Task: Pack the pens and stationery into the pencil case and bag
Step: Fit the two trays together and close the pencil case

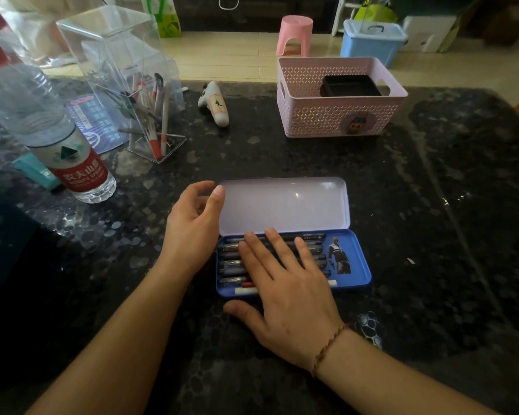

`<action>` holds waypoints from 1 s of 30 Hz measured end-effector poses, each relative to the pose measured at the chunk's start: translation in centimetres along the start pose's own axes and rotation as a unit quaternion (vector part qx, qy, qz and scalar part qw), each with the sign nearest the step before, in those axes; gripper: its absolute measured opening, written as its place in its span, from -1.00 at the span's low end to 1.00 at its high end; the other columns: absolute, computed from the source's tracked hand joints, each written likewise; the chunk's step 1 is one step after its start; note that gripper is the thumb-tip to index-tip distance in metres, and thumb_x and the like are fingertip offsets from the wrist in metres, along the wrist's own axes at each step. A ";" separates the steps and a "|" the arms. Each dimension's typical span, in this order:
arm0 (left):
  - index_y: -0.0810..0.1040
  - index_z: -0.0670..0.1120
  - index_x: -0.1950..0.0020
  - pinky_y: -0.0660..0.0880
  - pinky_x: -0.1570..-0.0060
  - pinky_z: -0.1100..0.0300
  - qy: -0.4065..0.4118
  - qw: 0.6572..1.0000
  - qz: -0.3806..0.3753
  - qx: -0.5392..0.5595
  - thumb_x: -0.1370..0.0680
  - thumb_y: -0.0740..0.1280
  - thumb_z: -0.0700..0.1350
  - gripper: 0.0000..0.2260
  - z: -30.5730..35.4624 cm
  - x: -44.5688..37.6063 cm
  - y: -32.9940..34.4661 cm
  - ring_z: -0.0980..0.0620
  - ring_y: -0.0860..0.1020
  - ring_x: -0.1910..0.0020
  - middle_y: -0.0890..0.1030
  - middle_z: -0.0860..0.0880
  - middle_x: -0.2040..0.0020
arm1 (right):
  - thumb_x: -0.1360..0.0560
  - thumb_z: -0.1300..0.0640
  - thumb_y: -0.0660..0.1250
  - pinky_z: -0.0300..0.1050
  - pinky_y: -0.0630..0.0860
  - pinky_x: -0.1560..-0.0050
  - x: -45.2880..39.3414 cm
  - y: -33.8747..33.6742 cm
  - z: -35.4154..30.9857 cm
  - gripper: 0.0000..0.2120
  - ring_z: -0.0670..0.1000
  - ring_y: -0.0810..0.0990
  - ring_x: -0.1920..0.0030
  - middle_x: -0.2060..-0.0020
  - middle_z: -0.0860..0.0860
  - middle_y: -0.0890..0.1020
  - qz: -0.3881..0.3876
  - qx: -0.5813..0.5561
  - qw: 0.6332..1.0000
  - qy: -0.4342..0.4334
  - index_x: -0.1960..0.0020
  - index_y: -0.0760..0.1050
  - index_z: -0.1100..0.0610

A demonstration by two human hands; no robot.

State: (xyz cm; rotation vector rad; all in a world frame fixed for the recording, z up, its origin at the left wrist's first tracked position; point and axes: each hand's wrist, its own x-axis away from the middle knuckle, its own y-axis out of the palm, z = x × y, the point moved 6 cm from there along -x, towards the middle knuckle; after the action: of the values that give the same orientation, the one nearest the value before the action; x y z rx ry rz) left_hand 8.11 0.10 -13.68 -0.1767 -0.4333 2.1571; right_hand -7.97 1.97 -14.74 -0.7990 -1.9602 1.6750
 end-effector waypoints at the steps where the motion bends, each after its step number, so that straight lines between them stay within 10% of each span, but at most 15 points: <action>1: 0.46 0.01 -0.30 0.49 0.11 0.22 0.001 1.000 0.000 0.000 -0.58 0.20 0.13 -0.64 0.0 0.0 0.0 0.06 0.59 -0.02 0.60 0.01 -0.09 | -0.53 -0.38 -0.09 0.27 0.18 -0.40 0.0 0.0 0.0 -0.29 0.10 0.15 -0.49 -0.47 -0.02 0.27 0.004 0.000 1.000 -0.004 -0.48 0.23 0.05; 11: 0.47 0.01 -0.30 0.52 0.08 0.18 -0.004 1.000 -0.001 0.002 -0.58 0.21 0.13 -0.64 0.2 0.2 -0.1 0.05 0.59 -0.03 0.60 0.02 -0.09 | -0.54 -0.35 -0.05 0.26 0.21 -0.38 0.3 -0.1 -0.2 -0.32 0.09 0.14 -0.50 -0.47 0.01 0.27 0.042 0.003 0.999 -0.021 -0.48 0.23 0.06; 15: 0.50 0.02 -0.27 0.50 0.13 0.21 -0.019 0.999 0.003 0.030 -0.59 0.20 0.11 -0.68 0.4 0.2 -0.4 0.09 0.60 0.03 0.62 0.03 -0.03 | -0.56 -0.27 -0.04 0.15 0.17 -0.43 0.4 -4.8 3.9 -0.38 0.05 0.14 -0.50 -0.47 0.03 0.29 0.186 -0.103 0.977 0.036 -0.48 0.22 0.07; 18: 0.58 0.01 -0.12 0.50 0.23 0.23 -0.019 0.997 -0.001 0.078 -0.62 0.17 0.06 -0.75 1.0 0.5 -0.9 0.15 0.63 0.18 0.67 0.04 0.10 | -0.58 -0.23 -0.01 -0.20 0.22 -0.39 0.4 -7.5 11.4 -0.45 -0.12 0.27 -0.41 -0.44 -0.02 0.33 0.276 -0.345 0.872 0.214 -0.47 0.23 0.02; 22: 0.62 0.03 0.07 0.49 0.31 0.28 -0.017 0.995 -0.006 0.103 -0.64 0.12 0.03 -0.71 1.7 2.1 -1.6 0.15 0.61 0.29 0.69 0.07 0.21 | -0.58 -0.23 -0.02 -0.06 0.43 -0.22 1.2 -4.5 14.2 -0.55 -0.06 0.54 -0.18 -0.20 -0.04 0.58 0.157 -0.621 0.677 0.363 -0.25 0.46 -0.03; 25: 0.62 0.00 0.08 0.47 0.33 0.31 -0.057 0.991 -0.006 0.119 -0.63 0.11 0.06 -0.68 1.9 4.0 -2.0 0.19 0.60 0.31 0.68 0.04 0.22 | -0.59 -0.19 0.00 -0.23 0.47 0.03 2.6 -4.1 12.7 -0.62 -0.21 0.62 0.04 0.08 -0.16 0.67 0.110 -0.590 0.722 0.345 0.00 0.55 -0.09; 30: 0.62 0.06 0.10 0.44 0.28 0.39 -0.031 0.999 -0.008 0.027 -0.56 0.28 -0.05 -0.87 1.9 8.0 -2.1 0.24 0.61 0.22 0.67 0.11 0.18 | -0.59 -0.05 0.14 -0.29 0.48 0.01 5.0 -4.3 12.9 -0.74 -0.27 0.58 0.00 -0.07 -0.17 0.61 0.127 -0.529 0.771 0.330 -0.15 0.55 -0.06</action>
State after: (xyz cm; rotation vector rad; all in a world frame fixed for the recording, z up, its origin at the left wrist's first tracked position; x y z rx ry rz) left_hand 4.52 7.30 -10.89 -0.0755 -0.4090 2.1601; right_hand -20.83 -4.53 -12.96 -1.7839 -2.1484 0.0698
